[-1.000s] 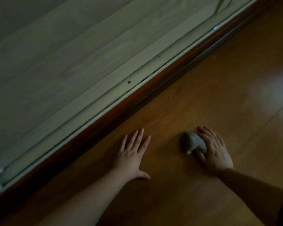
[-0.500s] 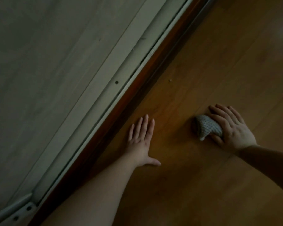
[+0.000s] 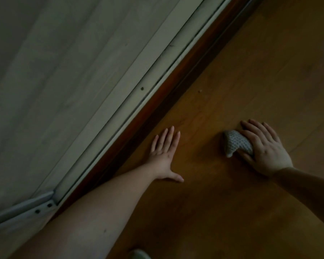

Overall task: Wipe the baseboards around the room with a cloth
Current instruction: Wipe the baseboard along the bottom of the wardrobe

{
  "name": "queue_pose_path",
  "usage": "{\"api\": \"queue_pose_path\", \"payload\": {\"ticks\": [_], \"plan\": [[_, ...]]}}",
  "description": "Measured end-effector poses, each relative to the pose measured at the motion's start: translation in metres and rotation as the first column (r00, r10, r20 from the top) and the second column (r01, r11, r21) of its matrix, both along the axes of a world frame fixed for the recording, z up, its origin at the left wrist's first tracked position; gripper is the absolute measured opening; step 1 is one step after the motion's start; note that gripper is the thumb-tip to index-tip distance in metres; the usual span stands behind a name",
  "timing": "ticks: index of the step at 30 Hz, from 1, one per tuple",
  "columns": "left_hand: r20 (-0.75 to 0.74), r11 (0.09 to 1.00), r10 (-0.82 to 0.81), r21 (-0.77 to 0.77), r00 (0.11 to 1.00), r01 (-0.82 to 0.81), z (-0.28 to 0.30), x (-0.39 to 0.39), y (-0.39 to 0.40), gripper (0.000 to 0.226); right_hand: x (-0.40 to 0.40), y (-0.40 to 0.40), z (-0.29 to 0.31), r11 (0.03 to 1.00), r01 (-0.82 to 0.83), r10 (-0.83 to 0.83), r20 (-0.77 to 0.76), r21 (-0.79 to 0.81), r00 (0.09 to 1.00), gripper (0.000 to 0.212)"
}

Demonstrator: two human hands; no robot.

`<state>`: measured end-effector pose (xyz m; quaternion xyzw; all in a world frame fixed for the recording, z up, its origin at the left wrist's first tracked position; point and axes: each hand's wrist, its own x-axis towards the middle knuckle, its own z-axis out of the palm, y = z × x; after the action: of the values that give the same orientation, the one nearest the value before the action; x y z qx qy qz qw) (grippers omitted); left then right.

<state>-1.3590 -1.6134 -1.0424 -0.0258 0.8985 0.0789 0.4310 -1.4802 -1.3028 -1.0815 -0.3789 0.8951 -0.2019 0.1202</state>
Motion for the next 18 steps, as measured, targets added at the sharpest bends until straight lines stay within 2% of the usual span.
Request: {"api": "queue_pose_path", "payload": {"ticks": [3,6,9,11,13,15,18], "plan": [[0.001,1.0,-0.003,-0.02,1.0,0.003,-0.003,0.004,0.0,0.159,0.001,0.002,-0.003,0.999,0.0,-0.001,-0.023,-0.04,1.0,0.073],[-0.018,1.0,-0.015,-0.008,1.0,0.015,-0.003,0.003,-0.001,0.159,0.002,0.003,-0.001,1.0,0.016,-0.016,0.005,-0.003,1.0,0.067],[-0.017,1.0,-0.007,-0.012,1.0,0.007,0.004,0.003,0.001,0.159,0.004,-0.022,0.023,0.987,0.155,-0.159,0.118,0.041,0.98,0.055],[0.01,1.0,0.031,0.003,0.999,-0.031,0.01,0.001,0.0,0.16,0.018,-0.041,0.058,0.952,0.278,-0.302,0.236,0.129,0.924,0.047],[0.003,0.999,0.023,-0.028,1.0,-0.023,0.02,0.0,0.001,0.161,0.036,-0.056,0.09,0.913,0.386,-0.408,0.279,0.13,0.87,0.032],[0.033,1.0,0.028,-0.013,0.999,-0.027,0.021,-0.003,0.002,0.161,0.048,-0.07,0.112,0.9,0.414,-0.434,0.379,0.137,0.817,0.035],[0.004,0.999,0.008,-0.035,1.0,-0.008,0.013,0.0,0.0,0.16,0.033,-0.106,0.111,0.902,0.432,-0.378,0.476,-0.003,0.794,0.052]]}}
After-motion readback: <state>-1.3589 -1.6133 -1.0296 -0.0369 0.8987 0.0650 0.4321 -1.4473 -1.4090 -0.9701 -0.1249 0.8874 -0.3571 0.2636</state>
